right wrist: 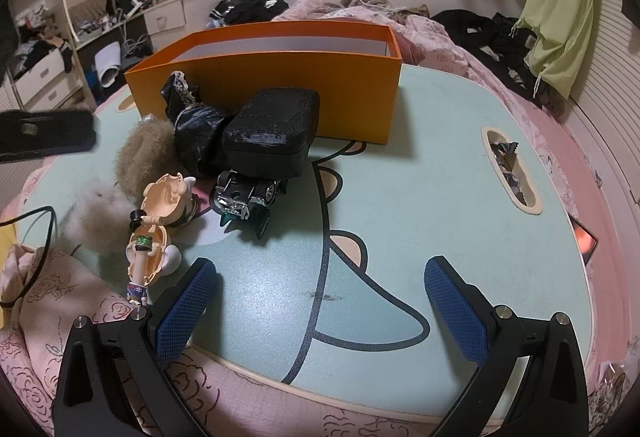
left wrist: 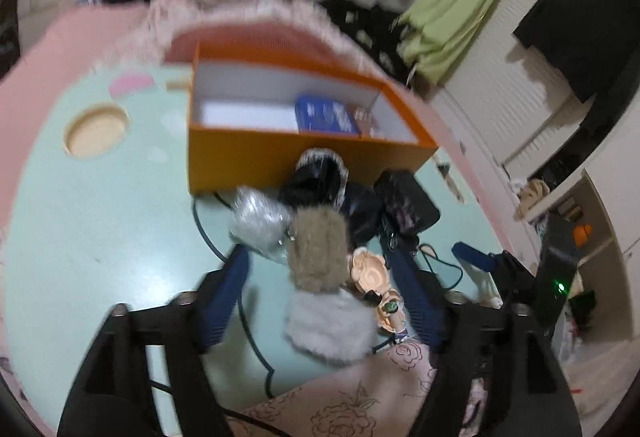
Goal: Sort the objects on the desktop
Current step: 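Place the white fur piece on the table against the brown pompom, then grasp the blue printed tin in the box with the right gripper, lift, then set the blue tin on the table beside the figurine, open right gripper, then reach into the box and grasp the brown carton with the left gripper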
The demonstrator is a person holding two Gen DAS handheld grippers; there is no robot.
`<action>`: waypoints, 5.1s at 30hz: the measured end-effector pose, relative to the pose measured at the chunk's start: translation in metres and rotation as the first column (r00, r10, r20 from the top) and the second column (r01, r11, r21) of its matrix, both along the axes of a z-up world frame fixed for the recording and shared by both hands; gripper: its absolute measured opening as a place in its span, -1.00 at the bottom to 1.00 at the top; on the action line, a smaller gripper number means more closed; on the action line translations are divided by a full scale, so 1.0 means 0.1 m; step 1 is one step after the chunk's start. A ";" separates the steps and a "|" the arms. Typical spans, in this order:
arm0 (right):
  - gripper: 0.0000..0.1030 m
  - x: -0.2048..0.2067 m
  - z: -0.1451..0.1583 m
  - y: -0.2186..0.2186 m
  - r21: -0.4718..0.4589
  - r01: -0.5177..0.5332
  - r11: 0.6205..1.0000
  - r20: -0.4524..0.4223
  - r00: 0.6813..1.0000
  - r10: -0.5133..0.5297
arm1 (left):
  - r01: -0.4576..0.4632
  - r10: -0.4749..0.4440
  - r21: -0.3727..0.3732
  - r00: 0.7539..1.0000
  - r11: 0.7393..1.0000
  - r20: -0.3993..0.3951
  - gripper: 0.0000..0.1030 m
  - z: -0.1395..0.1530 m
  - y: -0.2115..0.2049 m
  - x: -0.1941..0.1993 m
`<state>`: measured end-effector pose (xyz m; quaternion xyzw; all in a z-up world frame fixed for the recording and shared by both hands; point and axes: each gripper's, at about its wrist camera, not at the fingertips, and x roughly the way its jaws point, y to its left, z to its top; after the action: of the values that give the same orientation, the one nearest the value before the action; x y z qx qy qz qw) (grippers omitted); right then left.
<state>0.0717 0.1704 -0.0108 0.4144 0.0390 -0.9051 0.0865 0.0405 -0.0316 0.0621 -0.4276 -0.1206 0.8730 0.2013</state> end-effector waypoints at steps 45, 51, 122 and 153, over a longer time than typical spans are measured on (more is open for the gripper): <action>0.14 -2.58 0.48 -0.34 -0.122 0.120 0.985 0.443 0.895 -0.054 | -0.002 -0.019 -0.360 0.998 0.933 -0.055 0.99 -0.51 0.28 0.33; 0.35 -2.65 0.32 -0.48 -0.135 0.104 0.985 0.492 0.870 -0.025 | -0.003 -0.020 -0.354 0.998 0.935 -0.062 0.99 -0.51 0.27 0.33; 1.00 0.11 -0.03 0.11 -0.002 -0.014 1.000 -0.035 0.999 0.014 | 0.001 -0.024 -0.357 0.998 0.934 -0.061 0.99 -0.51 0.27 0.34; 1.00 0.12 -0.04 0.12 -0.003 -0.016 1.000 -0.037 0.999 0.016 | 0.044 -0.051 -0.123 0.997 0.991 -0.055 0.99 0.66 0.45 -0.61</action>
<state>0.0841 0.1827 -0.0145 0.3969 0.0425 -0.9121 0.0938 -0.0204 0.0134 0.1285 -0.4164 -0.0512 0.8856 0.1991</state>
